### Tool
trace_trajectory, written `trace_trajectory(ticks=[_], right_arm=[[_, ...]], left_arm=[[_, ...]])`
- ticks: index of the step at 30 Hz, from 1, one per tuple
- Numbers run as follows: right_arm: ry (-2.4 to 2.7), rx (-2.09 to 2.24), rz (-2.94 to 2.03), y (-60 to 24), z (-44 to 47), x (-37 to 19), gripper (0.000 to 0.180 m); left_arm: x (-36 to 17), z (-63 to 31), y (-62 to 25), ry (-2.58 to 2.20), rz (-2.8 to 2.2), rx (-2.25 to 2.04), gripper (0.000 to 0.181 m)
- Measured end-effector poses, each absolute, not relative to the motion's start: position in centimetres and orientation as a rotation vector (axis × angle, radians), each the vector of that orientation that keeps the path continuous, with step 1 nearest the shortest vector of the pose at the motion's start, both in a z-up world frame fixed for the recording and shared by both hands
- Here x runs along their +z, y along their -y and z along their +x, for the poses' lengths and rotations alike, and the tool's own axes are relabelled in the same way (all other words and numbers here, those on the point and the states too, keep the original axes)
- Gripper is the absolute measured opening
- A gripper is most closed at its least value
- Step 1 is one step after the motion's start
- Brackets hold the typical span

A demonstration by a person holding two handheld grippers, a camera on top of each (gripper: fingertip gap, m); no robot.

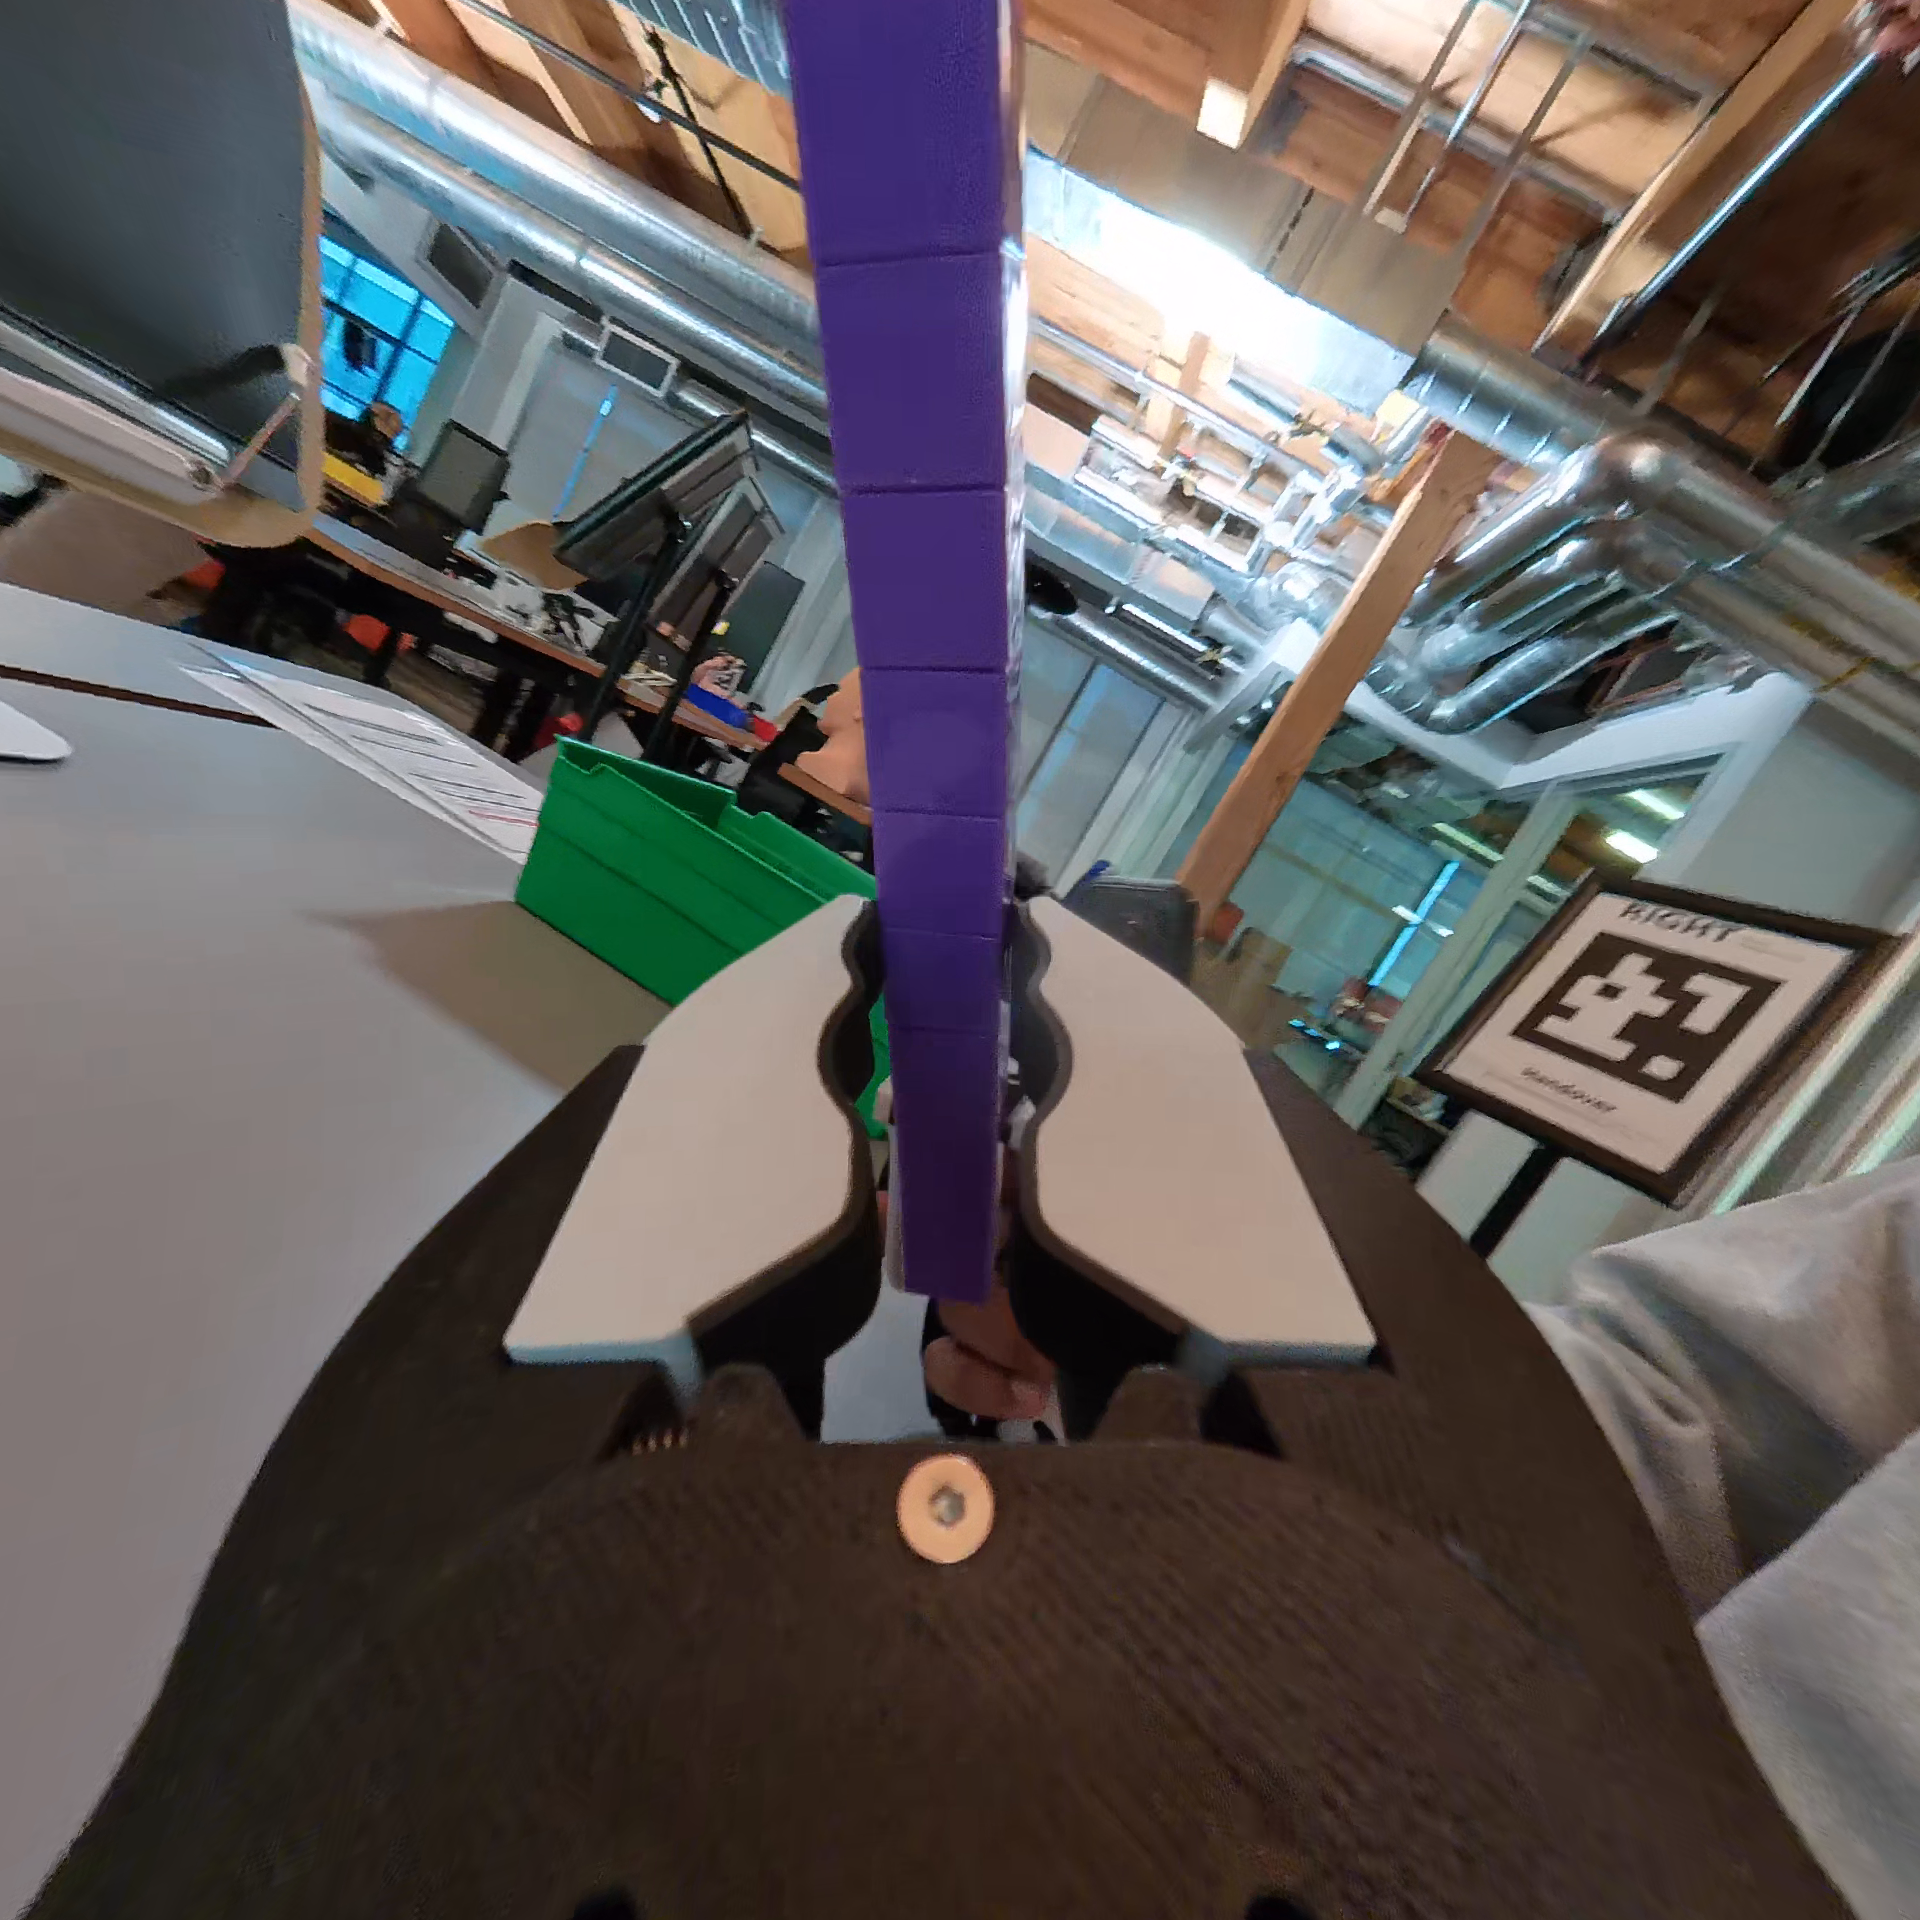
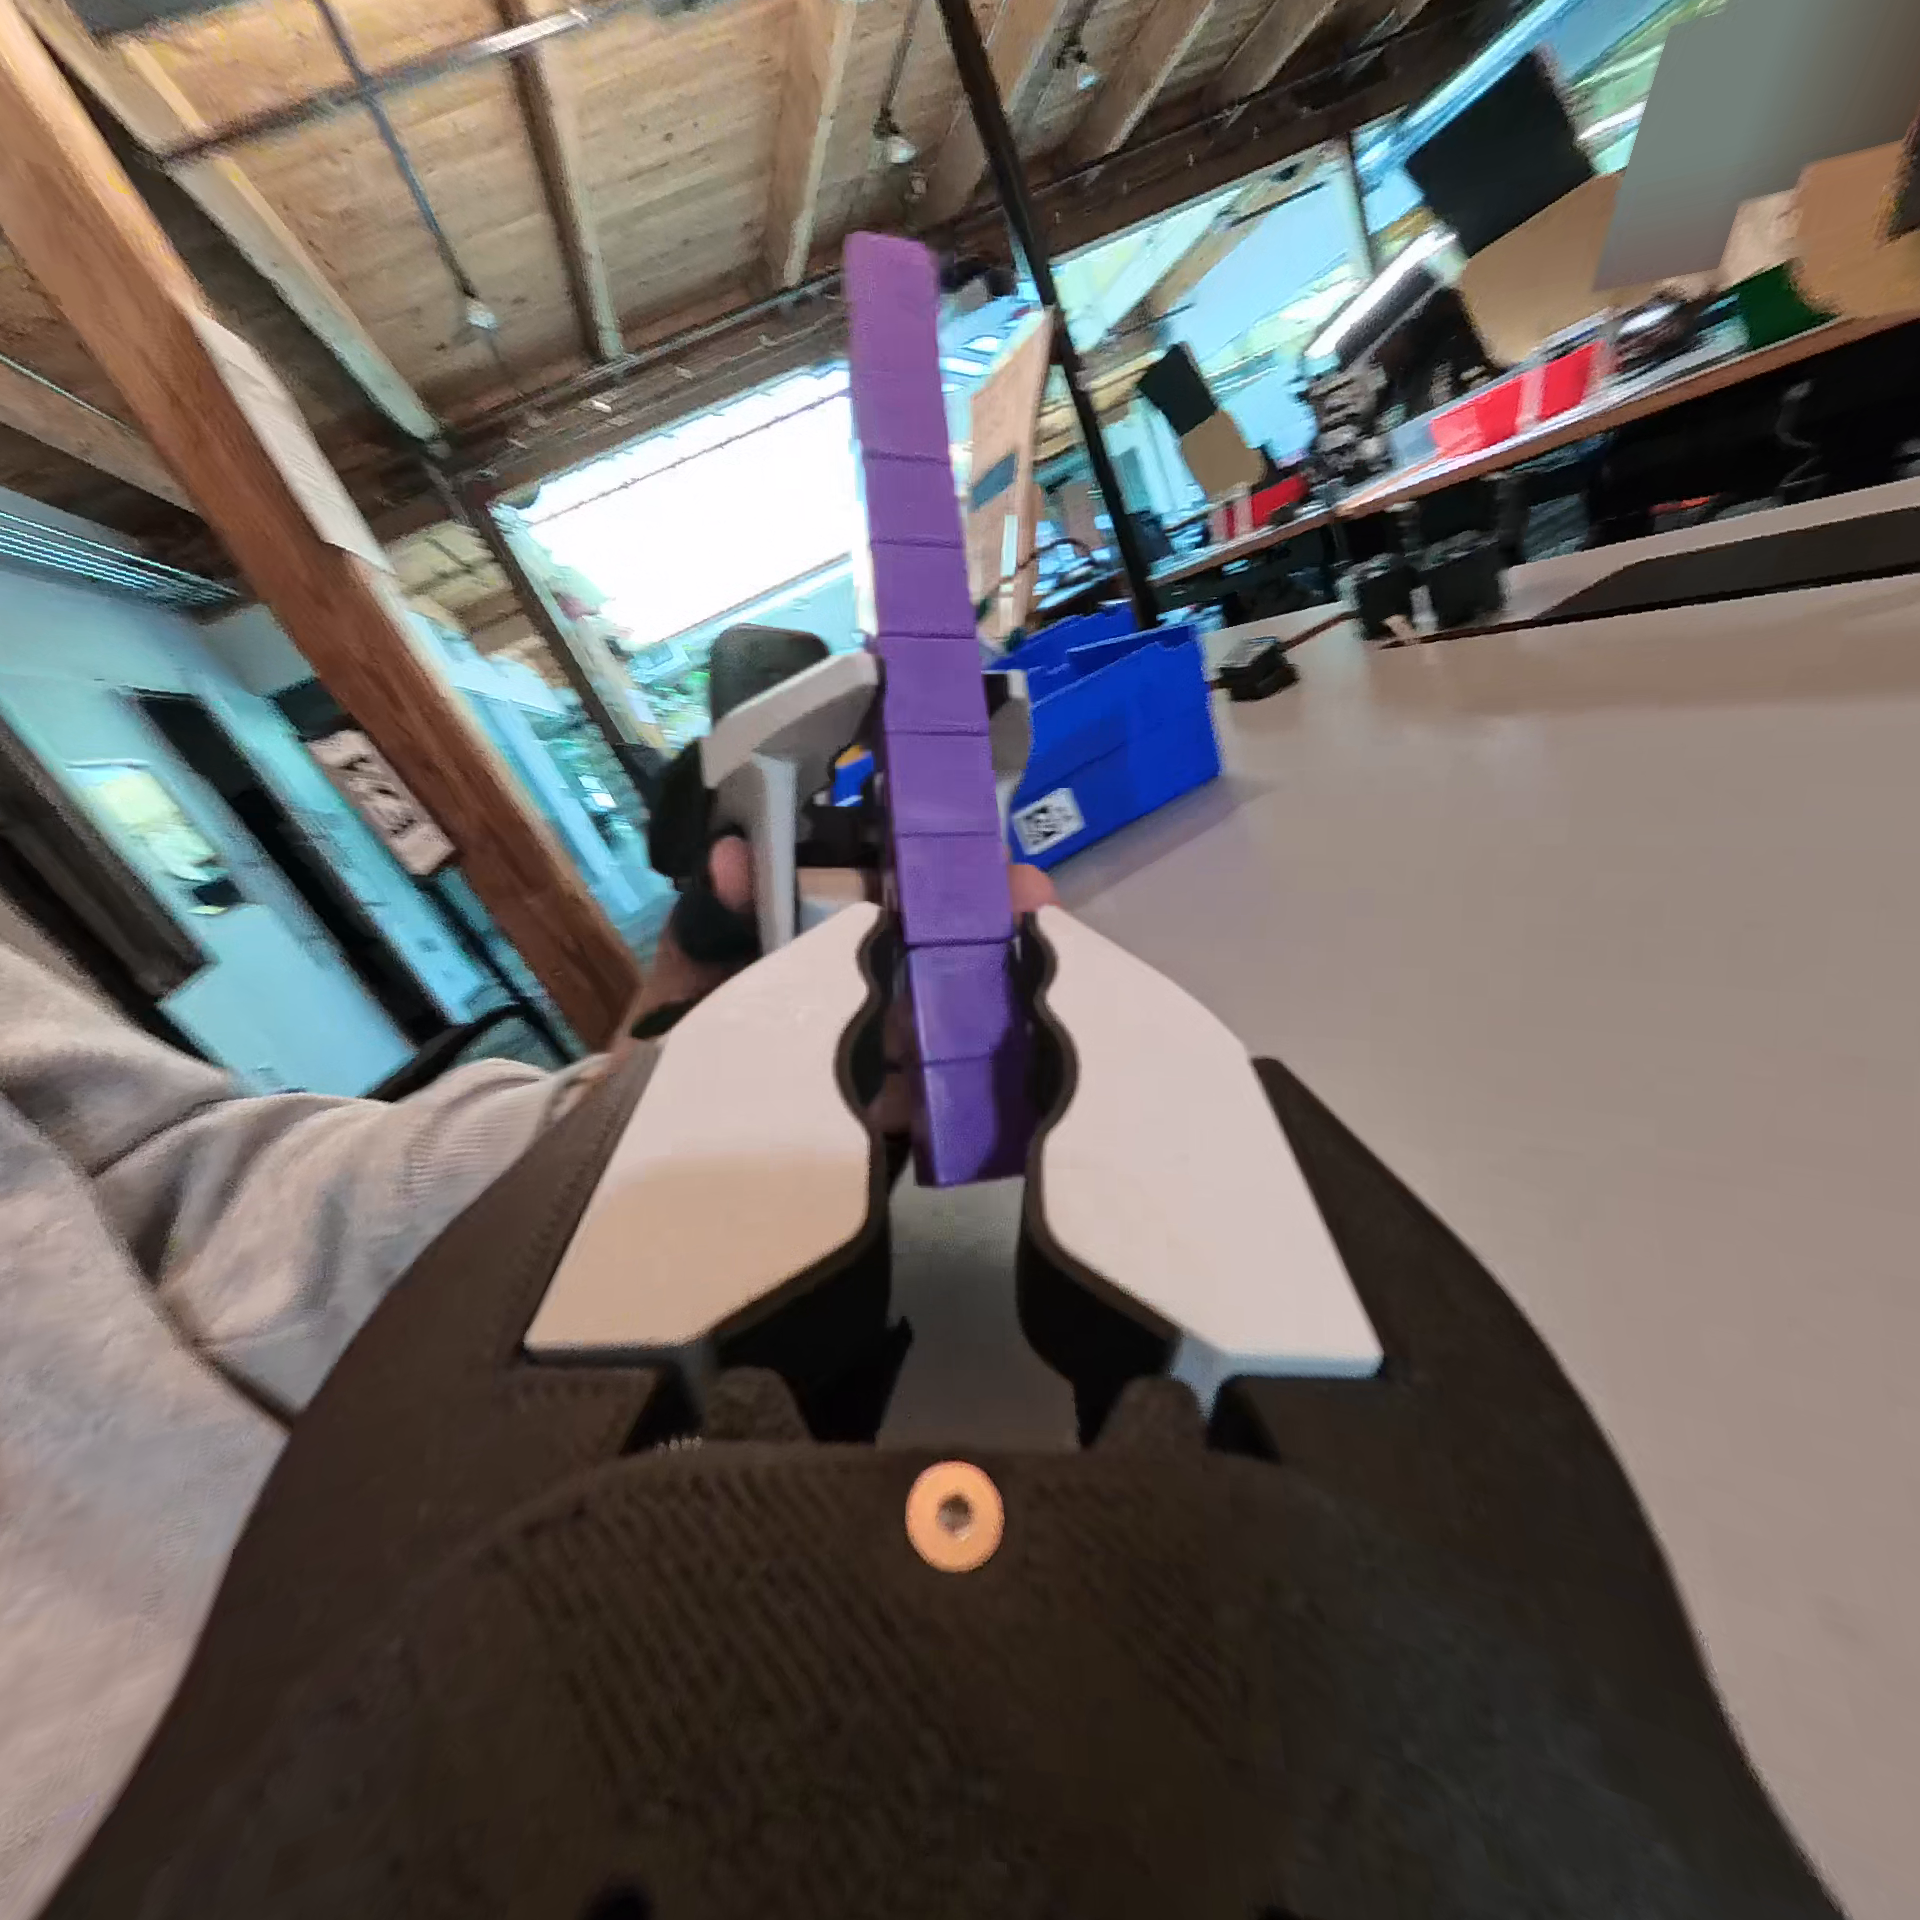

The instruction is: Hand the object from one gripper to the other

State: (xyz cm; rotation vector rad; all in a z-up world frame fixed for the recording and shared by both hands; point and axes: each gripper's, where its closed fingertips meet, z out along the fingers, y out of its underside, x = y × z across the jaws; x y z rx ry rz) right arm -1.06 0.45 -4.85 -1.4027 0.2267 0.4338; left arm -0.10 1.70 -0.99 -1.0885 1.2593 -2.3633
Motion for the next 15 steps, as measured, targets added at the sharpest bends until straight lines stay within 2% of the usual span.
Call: trace_trajectory(ticks=[4,10,15], right_arm=[[-0.195,0.244,-1.443,-0.2,0.0,-4.9,0.037],[-0.157,0.092,-1.473,0.1,0.5,-4.6,0.045],[-0.128,0.014,-1.468,0.4,0.4,-4.0,0.044]], left_arm=[[-1.3,0.1,-1.9,-1.299,-1.084,-2.263,0.022],[-3.0,1.0,-2.2,-1.402,-1.142,-1.995,0.022],[-4.3,1.3,-1.4,-1.539,-1.12,-1.718,0.022]])
